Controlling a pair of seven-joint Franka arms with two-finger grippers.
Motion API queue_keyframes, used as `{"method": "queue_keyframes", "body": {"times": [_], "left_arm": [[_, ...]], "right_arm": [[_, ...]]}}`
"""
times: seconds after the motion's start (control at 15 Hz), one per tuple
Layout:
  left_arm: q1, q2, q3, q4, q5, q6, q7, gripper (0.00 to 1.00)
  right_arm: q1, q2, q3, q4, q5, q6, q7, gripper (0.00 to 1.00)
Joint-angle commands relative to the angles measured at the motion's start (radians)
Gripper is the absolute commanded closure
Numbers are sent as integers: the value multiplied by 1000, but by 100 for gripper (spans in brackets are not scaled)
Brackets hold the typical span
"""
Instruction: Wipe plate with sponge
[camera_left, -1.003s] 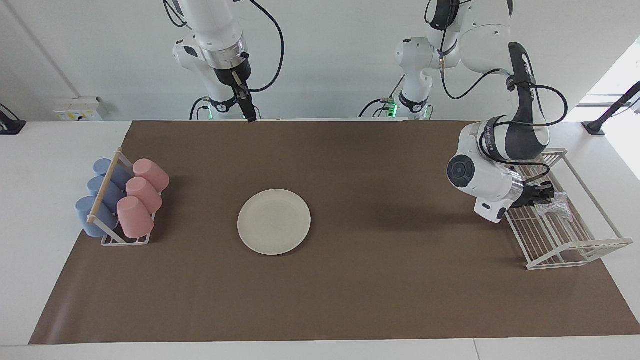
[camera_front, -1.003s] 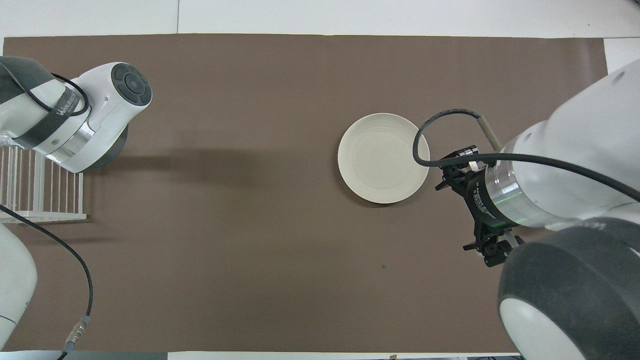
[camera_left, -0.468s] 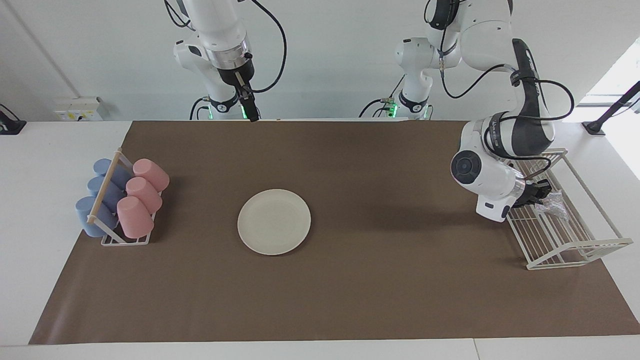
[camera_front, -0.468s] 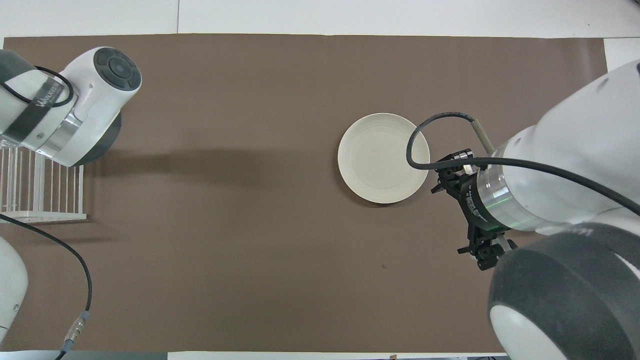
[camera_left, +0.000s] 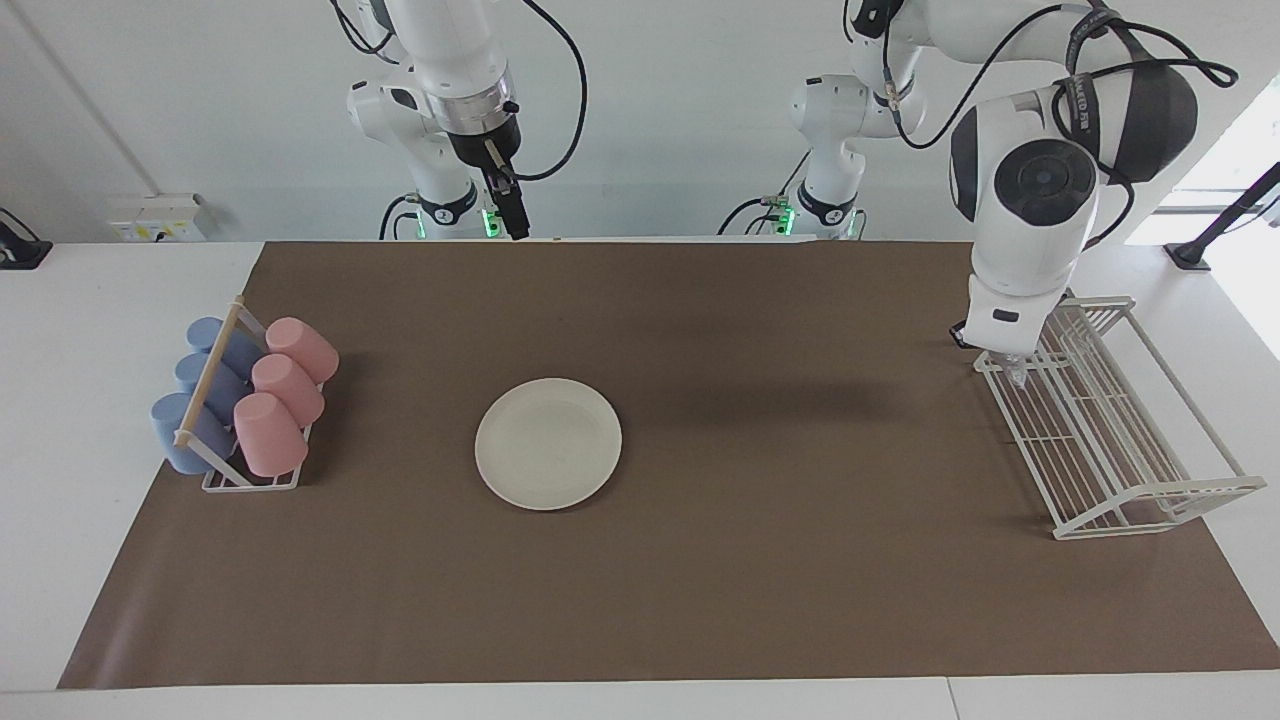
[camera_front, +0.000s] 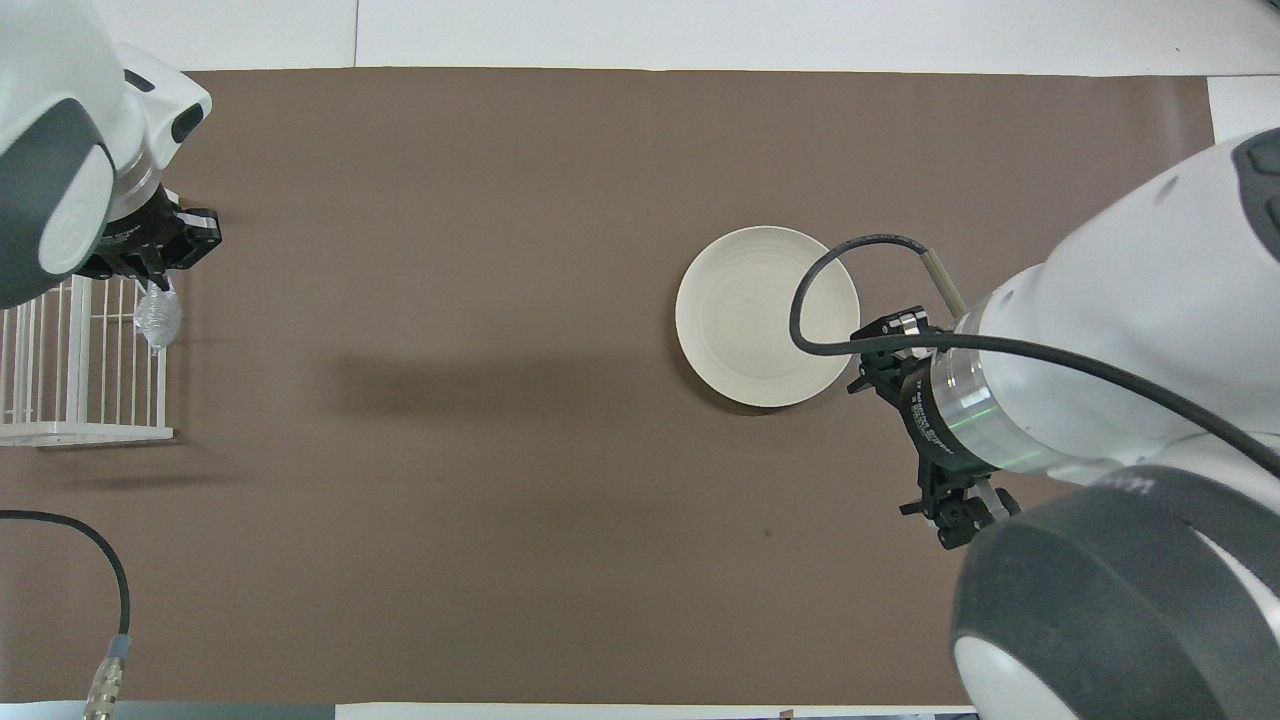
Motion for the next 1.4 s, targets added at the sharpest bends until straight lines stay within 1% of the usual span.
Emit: {"method": "queue_keyframes", "body": {"times": [0.0,0.13,0.2,0.27,0.33,0.47,0.6,0.74,0.87,1.0,1.14,1.27,1.34], "left_arm": [[77,-70,14,11,-313,-28,-5,100],[113,-95,21,4,-548,-16,-8,100],[139,-104,25,-15,-648,-11,-14,100],[157,-131,24,-79,-746,13,-16,100],[174,-173,25,-160,-846,63,-14,100],[179,-271,24,-364,-1002,188,4,100],[174,-351,24,-526,-1159,262,99,100],[170,-410,21,-654,-1297,315,154,100],[141,-431,21,-729,-1406,328,254,100],[113,-431,19,-764,-1452,320,320,100],[91,-434,19,-814,-1530,311,410,100],[64,-435,19,-856,-1584,297,470,100],[61,-438,19,-888,-1630,293,515,100]], "right_arm": [[12,-27,2,-31,14,18,61,0],[20,-27,3,-31,14,16,65,0],[24,-27,2,-31,14,16,65,0],[24,-29,3,-31,14,15,65,0],[26,-29,4,-32,14,13,65,0],[39,-38,10,-46,14,18,81,0],[61,-42,10,-54,14,27,126,0],[67,-46,10,-57,15,33,144,0],[87,-46,10,-61,15,54,171,0],[107,-46,10,-66,17,93,225,0],[133,-61,10,-97,41,146,288,0],[162,-85,10,-152,92,234,349,0],[181,-92,10,-173,102,270,373,0]]}}
